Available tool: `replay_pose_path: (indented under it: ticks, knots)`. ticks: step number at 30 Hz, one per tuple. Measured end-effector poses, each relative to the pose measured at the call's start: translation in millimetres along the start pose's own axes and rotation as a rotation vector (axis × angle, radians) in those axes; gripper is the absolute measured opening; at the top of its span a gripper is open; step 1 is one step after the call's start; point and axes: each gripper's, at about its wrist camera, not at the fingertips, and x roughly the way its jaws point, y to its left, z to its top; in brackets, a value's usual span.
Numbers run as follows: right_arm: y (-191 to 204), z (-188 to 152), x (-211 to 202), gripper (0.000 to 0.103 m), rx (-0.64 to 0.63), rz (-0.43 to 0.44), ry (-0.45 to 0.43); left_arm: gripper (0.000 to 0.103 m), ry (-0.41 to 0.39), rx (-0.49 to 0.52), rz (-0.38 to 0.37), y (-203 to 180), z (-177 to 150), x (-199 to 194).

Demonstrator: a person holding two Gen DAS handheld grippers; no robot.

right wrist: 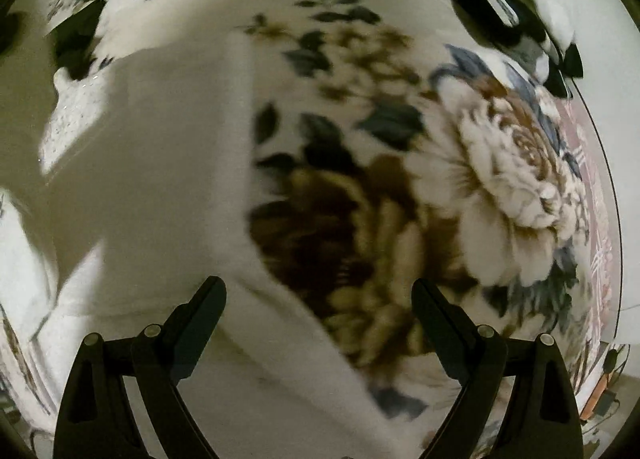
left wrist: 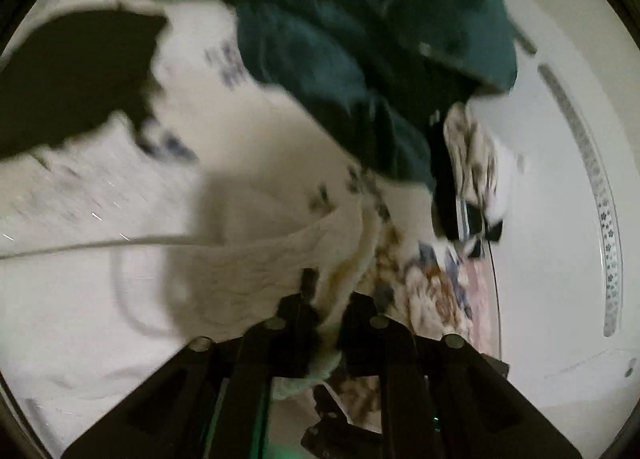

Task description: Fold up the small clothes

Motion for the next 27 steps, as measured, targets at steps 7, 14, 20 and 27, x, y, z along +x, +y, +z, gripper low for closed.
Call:
replay_pose_path:
  ticks: [7, 14, 20, 27]
  knots:
    - [-56.4, 24.4, -19.2, 0.095, 0.089, 0.209, -0.024, 0.086, -0.079, -0.08, 0.11, 66.1, -22.7, -71.9]
    - [1.5, 51.1, -35.6, 0.093, 0.129, 0.358, -0.024, 0.089, -0.145, -0.284, 0.469, 225.3, -75.1, -149.7]
    - [58.8, 69.2, -0.3, 0.013, 0.047, 0.256, 0.077, 0.089, -0.054, -0.411, 0.543, 326.3, -85.0, -117.2]
    - [67.6, 70.3, 11.4, 0.012, -0.046, 0.131, 0.078, 0.103, -0.038, -0.406, 0.526, 354.7, -70.9, -92.9]
